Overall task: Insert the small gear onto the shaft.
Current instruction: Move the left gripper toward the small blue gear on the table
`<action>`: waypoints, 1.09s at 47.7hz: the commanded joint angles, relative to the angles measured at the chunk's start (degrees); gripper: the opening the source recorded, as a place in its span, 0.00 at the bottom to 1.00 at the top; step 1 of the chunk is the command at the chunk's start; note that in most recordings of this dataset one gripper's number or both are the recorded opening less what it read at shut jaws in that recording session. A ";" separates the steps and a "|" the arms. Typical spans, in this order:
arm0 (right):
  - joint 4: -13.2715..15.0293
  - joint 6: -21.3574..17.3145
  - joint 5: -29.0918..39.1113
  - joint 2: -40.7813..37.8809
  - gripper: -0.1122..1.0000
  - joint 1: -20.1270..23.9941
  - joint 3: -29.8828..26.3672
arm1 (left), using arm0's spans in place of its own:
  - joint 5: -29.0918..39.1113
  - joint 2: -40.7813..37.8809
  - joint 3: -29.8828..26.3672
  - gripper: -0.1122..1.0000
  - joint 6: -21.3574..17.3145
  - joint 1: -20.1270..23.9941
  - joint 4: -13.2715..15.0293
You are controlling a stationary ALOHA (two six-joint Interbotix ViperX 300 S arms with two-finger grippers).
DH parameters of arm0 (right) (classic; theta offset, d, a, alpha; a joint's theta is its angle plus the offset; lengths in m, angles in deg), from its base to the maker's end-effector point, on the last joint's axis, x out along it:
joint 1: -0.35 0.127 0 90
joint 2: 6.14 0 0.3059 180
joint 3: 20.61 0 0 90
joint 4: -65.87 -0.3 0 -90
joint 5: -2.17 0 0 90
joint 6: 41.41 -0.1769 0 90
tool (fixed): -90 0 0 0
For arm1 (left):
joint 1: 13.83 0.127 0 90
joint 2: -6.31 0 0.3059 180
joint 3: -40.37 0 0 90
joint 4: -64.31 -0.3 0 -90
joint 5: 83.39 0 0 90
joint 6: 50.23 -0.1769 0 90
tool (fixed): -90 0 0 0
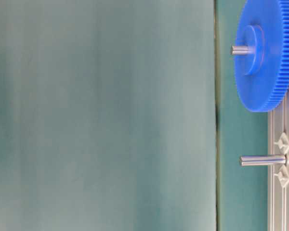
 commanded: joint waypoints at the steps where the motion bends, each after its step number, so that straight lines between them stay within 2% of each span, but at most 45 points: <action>1: -0.26 0.26 -0.18 -0.79 0.25 -0.26 -0.44 | -0.53 -1.23 0.70 0.19 0.97 -0.44 -0.70; 5: -2.11 -0.35 1.05 -0.79 0.27 -0.62 -0.26 | -0.53 -1.58 0.70 0.13 2.02 -0.44 -0.70; 9: -2.29 -0.88 2.99 -0.79 0.16 -0.70 -0.62 | -0.44 -1.85 0.44 0.09 3.16 -0.44 -0.70; 15: -2.29 -0.97 5.54 -0.79 0.11 -0.97 -0.79 | 0.18 -2.37 0.44 0.09 4.48 -0.44 -0.70; 26: -2.37 -1.14 9.49 -1.58 0.10 -2.55 -1.76 | 4.57 -4.22 -2.20 0.09 3.96 -0.44 -0.97; 35: -2.37 -2.99 11.07 -5.98 0.10 -4.22 -3.34 | 9.23 -7.56 -4.31 0.09 3.52 -0.79 -0.97; 52: -2.29 -3.78 13.18 -13.89 0.10 -4.22 -4.75 | 11.43 -14.33 -5.71 0.09 3.96 -3.87 -0.97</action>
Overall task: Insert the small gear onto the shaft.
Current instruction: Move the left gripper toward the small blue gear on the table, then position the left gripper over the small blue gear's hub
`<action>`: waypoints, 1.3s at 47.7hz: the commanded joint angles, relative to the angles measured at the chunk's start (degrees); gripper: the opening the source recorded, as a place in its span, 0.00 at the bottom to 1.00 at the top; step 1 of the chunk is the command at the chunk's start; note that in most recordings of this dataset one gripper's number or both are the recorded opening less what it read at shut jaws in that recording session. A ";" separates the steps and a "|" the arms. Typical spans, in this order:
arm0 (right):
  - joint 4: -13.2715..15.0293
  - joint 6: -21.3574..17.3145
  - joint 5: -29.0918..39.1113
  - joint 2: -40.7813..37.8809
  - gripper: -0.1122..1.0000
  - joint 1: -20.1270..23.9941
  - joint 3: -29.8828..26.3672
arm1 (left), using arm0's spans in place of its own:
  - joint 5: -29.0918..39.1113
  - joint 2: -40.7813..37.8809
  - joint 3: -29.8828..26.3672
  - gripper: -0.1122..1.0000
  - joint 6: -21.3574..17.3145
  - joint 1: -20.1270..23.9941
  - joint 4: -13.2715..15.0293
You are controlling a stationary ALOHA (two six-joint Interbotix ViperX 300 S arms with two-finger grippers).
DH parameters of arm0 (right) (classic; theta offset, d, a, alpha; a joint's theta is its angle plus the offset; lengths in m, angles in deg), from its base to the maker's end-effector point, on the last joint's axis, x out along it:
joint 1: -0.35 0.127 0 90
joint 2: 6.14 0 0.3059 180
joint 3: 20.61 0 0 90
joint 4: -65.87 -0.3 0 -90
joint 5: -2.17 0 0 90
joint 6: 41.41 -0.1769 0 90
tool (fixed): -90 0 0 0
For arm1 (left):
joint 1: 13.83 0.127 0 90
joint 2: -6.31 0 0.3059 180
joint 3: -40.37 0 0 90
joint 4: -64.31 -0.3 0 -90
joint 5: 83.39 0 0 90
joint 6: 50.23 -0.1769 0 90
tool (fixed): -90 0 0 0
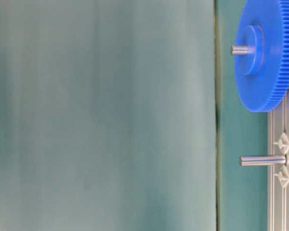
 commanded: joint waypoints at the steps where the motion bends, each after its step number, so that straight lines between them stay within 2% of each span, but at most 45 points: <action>1: 0.00 -0.44 0.35 -1.05 0.10 -0.18 -1.49 | 0.97 -1.85 -2.02 0.09 0.18 -0.53 -0.09; 17: 0.00 -0.53 4.57 -2.20 0.10 -2.20 -1.23 | 3.08 -10.99 -6.42 0.09 0.79 -1.49 -0.09; 31: 0.00 -0.44 7.82 -2.11 0.10 -2.46 -1.41 | 8.96 -22.94 -14.15 0.09 0.79 -1.67 -0.09; 41: 0.00 -0.44 8.44 -2.11 0.10 -2.46 -1.49 | 15.73 -30.15 -20.65 0.09 0.88 -1.93 -0.09; 62: 0.00 -0.44 8.44 -2.20 0.10 -2.55 -1.05 | 22.50 -38.14 -29.09 0.09 0.79 -2.29 -0.09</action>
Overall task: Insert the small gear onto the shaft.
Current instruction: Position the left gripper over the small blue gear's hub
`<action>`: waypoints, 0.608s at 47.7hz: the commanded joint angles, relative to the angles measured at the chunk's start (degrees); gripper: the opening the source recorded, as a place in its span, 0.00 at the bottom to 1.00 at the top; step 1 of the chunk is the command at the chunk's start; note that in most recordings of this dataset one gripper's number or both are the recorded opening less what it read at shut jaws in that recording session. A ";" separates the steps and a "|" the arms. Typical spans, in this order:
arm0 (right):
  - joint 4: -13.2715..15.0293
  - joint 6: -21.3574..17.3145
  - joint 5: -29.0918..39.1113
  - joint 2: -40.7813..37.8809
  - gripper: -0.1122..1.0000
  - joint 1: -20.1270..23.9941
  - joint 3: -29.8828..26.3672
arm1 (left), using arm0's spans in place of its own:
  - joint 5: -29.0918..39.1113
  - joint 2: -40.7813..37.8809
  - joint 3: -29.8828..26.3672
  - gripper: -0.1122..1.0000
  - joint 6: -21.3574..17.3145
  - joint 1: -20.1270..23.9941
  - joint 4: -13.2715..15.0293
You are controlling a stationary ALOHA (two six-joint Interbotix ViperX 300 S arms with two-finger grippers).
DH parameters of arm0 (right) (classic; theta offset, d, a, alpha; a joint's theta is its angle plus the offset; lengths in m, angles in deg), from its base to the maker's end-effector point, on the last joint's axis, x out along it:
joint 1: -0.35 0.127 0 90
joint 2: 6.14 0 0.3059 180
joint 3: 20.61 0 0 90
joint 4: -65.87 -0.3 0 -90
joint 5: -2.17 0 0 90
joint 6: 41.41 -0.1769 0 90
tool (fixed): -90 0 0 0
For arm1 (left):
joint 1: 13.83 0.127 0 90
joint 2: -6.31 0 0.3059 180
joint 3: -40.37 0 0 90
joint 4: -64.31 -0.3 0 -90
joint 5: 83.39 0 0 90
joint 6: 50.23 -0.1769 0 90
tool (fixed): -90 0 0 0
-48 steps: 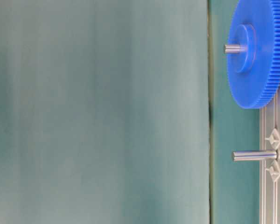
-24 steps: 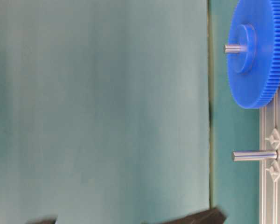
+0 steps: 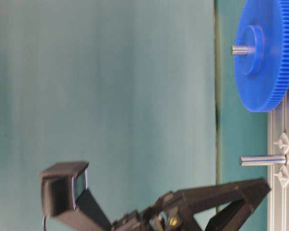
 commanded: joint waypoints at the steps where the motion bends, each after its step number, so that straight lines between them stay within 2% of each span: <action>1: 0.00 -0.44 -0.18 0.00 0.10 -0.09 -0.97 | 0.97 -0.44 -2.55 0.09 0.00 -0.62 -0.09; 29: 0.00 -0.62 0.00 0.00 0.10 -0.09 -0.97 | 12.48 -7.38 -11.16 0.09 -0.09 -1.58 -0.09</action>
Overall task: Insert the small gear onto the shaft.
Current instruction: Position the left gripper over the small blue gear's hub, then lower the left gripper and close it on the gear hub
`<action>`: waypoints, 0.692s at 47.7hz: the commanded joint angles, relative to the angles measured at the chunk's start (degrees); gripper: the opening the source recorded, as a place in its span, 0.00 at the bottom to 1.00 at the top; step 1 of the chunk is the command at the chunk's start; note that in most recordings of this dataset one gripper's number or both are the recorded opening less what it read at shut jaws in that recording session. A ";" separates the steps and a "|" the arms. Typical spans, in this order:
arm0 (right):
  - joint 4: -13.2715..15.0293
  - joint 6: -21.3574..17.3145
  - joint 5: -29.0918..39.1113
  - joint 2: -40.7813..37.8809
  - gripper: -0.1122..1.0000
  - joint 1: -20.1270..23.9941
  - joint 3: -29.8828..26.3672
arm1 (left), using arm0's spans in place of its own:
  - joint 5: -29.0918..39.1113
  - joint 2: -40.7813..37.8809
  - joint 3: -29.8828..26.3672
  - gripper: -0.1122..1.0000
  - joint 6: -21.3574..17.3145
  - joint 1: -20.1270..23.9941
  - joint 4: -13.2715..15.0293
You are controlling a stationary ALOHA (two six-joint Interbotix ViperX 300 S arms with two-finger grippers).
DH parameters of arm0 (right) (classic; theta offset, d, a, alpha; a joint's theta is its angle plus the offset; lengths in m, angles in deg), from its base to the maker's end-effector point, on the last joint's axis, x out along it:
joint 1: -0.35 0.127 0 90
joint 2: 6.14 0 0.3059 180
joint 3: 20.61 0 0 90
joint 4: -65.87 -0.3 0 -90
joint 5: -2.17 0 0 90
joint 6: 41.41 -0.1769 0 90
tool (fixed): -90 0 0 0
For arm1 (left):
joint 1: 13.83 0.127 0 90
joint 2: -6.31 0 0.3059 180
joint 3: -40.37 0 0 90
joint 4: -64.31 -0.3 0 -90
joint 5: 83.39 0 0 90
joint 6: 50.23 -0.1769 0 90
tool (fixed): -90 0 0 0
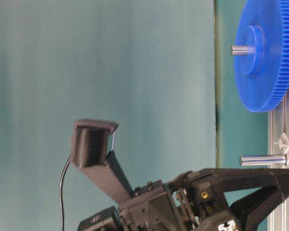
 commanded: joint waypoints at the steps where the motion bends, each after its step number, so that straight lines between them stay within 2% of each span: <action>1: 0.00 -0.62 -0.18 0.18 0.10 -0.18 -0.97 | 1.41 0.35 -2.37 0.09 -0.09 -0.35 -0.09; 10: 0.00 -0.70 -0.18 0.26 0.10 -0.18 -0.97 | 6.06 -1.23 -4.75 0.09 -0.18 -0.26 -0.09; 33: 0.00 -1.41 -0.18 0.26 0.10 -0.18 -0.88 | 10.63 -4.31 -8.17 0.09 -0.79 -1.05 -0.09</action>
